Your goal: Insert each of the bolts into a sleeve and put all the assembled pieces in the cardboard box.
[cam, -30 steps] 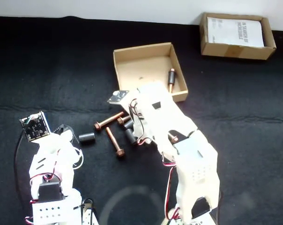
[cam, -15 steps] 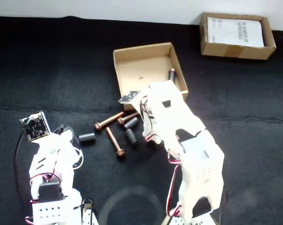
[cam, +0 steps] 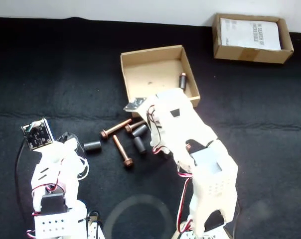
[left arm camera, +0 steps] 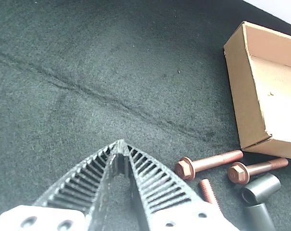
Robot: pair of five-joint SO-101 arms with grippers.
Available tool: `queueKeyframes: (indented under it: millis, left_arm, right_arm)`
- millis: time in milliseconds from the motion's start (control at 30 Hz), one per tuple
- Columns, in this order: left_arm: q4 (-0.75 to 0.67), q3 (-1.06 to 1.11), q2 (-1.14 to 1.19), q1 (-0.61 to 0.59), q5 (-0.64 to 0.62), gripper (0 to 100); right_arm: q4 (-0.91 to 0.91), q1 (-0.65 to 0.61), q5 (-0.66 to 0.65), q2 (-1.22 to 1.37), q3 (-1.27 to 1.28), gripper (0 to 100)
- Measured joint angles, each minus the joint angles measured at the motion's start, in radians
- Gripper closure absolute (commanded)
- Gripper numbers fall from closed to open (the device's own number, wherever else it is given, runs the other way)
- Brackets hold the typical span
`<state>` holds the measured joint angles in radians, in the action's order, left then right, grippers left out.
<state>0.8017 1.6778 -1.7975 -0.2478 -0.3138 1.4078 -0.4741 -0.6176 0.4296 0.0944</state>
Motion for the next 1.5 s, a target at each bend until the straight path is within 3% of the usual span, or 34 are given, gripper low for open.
queueKeyframes:
  millis: [233,600,833,1067,1500]
  left_arm:
    - [0.0,0.0,0.0,0.0,0.0,99]
    - [0.0,0.0,0.0,0.0,0.0,99]
    - [0.0,0.0,0.0,0.0,0.0,99]
    - [0.0,0.0,0.0,0.0,0.0,99]
    - [0.0,0.0,0.0,0.0,0.0,99]
  right_arm:
    - [-0.002,0.003,0.0,0.048,-0.049,99.5]
    - [0.063,0.003,0.0,0.092,-0.181,99.1]
    - [0.313,0.012,0.0,0.094,-0.569,99.1]
    - [0.345,0.074,0.002,0.028,-0.813,99.1]
    - [0.347,0.186,0.313,-0.446,-0.822,99.1]
